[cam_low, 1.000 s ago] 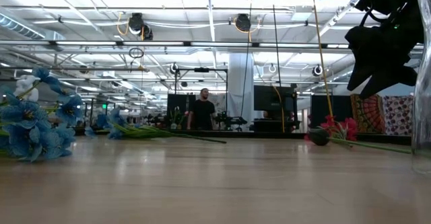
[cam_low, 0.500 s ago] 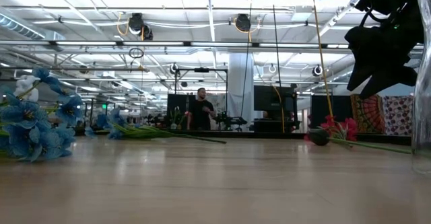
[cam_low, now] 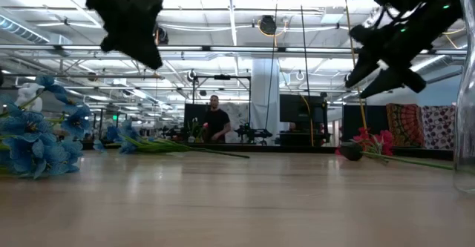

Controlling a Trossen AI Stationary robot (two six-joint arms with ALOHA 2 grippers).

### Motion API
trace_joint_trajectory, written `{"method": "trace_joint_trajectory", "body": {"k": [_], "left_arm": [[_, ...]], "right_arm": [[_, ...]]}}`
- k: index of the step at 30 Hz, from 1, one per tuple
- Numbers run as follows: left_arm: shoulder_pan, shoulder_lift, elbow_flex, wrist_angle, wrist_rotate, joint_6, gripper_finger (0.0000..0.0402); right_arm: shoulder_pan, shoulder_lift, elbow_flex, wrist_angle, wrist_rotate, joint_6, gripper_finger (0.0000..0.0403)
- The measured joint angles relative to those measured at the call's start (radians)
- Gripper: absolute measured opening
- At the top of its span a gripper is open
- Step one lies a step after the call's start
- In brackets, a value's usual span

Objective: Sort flowers into vase by color
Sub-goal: Put the red flowers into the transparent vase

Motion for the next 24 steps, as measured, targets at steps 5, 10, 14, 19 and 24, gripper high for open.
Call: {"method": "trace_joint_trajectory", "body": {"k": [5, 10, 14, 19, 24], "left_arm": [[0.141, -0.136, -0.174, 0.121, 0.123, 0.064, 0.0099], [0.257, -0.212, -0.241, 0.166, 0.241, 0.154, 0.0099], [0.308, -0.232, -0.247, 0.204, 0.29, 0.203, 0.0099], [0.324, -0.233, -0.247, 0.264, 0.334, 0.247, 0.0099], [0.319, -0.233, -0.247, 0.272, 0.346, 0.261, 0.0099]], "right_arm": [[-0.103, 0.183, 0.11, -0.051, 0.005, 0.024, 0.021], [-0.242, 0.394, 0.291, -0.297, 0.005, 0.061, 0.021], [-0.336, 0.52, 0.363, -0.389, -0.017, 0.096, 0.021], [-0.429, 0.601, 0.342, -0.391, -0.139, 0.159, 0.021], [-0.47, 0.615, 0.311, -0.378, -0.155, 0.223, 0.021]]}}
